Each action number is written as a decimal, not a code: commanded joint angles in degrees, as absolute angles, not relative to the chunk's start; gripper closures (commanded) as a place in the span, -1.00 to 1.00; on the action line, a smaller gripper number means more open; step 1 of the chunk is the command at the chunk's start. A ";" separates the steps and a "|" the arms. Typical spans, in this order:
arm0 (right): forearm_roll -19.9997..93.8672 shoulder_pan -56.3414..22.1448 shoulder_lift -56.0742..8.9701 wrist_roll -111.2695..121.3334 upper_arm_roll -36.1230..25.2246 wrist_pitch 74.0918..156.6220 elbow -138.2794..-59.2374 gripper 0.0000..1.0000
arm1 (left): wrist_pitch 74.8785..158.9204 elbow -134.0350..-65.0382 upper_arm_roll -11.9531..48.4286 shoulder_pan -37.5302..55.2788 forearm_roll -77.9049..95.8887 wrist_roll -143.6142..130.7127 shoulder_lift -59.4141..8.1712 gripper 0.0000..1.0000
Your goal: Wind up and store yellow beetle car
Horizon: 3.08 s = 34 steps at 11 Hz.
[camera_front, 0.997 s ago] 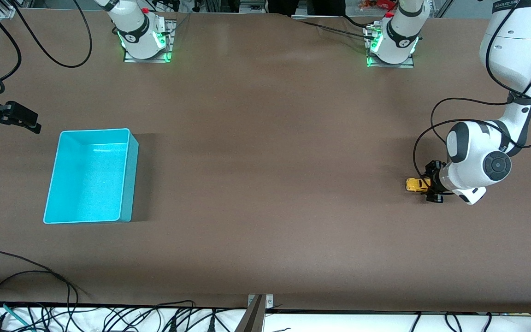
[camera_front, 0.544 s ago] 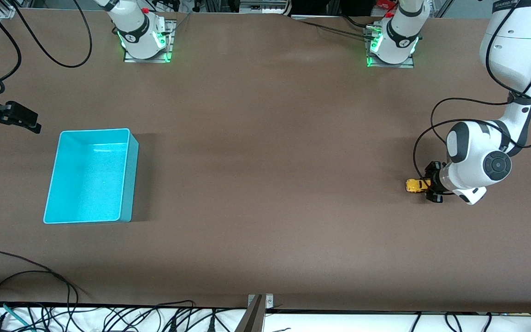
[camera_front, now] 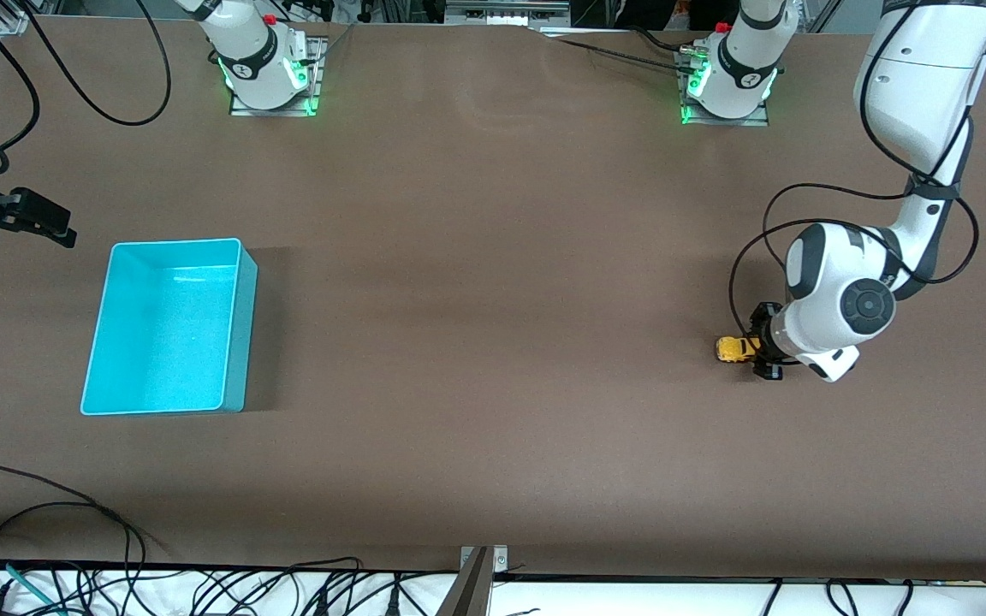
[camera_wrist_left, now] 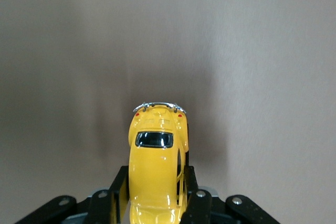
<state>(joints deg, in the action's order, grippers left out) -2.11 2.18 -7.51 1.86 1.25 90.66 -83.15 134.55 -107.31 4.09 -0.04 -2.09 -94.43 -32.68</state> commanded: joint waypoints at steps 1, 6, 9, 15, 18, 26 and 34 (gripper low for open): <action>-2.46 2.46 -7.29 1.14 1.49 89.65 -82.44 -1.00 | 133.51 -107.23 3.69 1.67 -2.90 -96.24 -32.95 1.00; -2.46 2.37 -7.29 1.14 1.49 89.74 -82.44 -1.00 | 133.59 -107.14 3.60 0.27 -3.43 -93.61 -35.07 1.00; -2.46 2.37 -7.29 1.14 1.49 89.65 -82.44 -1.00 | 134.03 -107.14 3.43 -2.36 -3.51 -92.12 -35.59 1.00; -2.46 2.37 -7.29 1.14 1.49 89.74 -82.44 -1.00 | 134.21 -105.47 3.16 -5.62 -3.52 -89.74 -37.79 1.00; -2.46 2.37 -7.29 1.14 1.49 89.65 -82.44 -1.00 | 134.21 -104.86 3.16 -7.38 -4.92 -89.47 -38.84 1.00; -2.46 2.37 -7.29 1.14 1.49 89.74 -82.44 -1.00 | 134.21 -104.77 2.55 -10.19 -6.33 -87.10 -39.11 1.00; -2.46 2.37 -7.29 1.14 1.58 89.74 -82.44 -1.00 | 134.21 -104.15 2.46 -11.08 -6.24 -86.57 -39.29 1.00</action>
<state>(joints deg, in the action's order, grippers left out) -2.11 2.17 -7.51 1.86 1.25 90.64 -83.15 132.91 -105.76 2.85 -10.55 -4.54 -87.22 -34.57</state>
